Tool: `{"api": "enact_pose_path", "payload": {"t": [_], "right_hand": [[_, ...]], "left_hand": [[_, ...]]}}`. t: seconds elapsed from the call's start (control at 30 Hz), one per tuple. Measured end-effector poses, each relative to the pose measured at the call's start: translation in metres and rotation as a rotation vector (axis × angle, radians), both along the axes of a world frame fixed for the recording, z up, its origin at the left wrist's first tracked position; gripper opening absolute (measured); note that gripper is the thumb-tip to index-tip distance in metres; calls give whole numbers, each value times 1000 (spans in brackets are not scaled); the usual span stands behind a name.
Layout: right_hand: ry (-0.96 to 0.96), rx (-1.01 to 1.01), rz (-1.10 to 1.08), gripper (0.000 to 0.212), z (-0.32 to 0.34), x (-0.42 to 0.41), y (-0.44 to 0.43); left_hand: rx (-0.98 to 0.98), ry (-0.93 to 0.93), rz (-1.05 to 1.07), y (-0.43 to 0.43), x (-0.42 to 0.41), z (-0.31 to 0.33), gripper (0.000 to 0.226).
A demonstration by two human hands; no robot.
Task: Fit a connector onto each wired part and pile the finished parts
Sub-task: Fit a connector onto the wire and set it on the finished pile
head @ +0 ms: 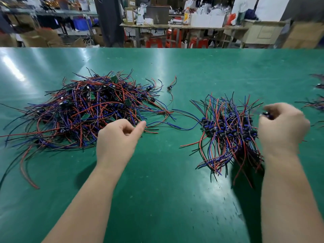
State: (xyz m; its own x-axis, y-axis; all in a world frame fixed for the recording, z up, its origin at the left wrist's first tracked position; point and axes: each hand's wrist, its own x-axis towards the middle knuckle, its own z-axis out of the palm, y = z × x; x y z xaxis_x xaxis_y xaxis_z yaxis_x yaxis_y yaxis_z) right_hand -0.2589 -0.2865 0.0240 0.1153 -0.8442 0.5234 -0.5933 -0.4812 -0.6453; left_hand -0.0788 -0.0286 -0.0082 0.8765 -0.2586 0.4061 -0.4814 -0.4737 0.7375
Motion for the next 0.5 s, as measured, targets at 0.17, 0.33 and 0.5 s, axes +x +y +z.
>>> {"api": "enact_pose_path", "payload": {"t": [0.17,0.33,0.5], "right_hand": [[313,411,42,68,-17,1,-5],[318,278,113,59,-16,17,12],[288,163,288,41,-19,35,35]], "left_hand": [[349,-24,104,4,16,-10,21],[686,97,97,6,21,-20,43],[654,11,131,7,27,-17,30]]}}
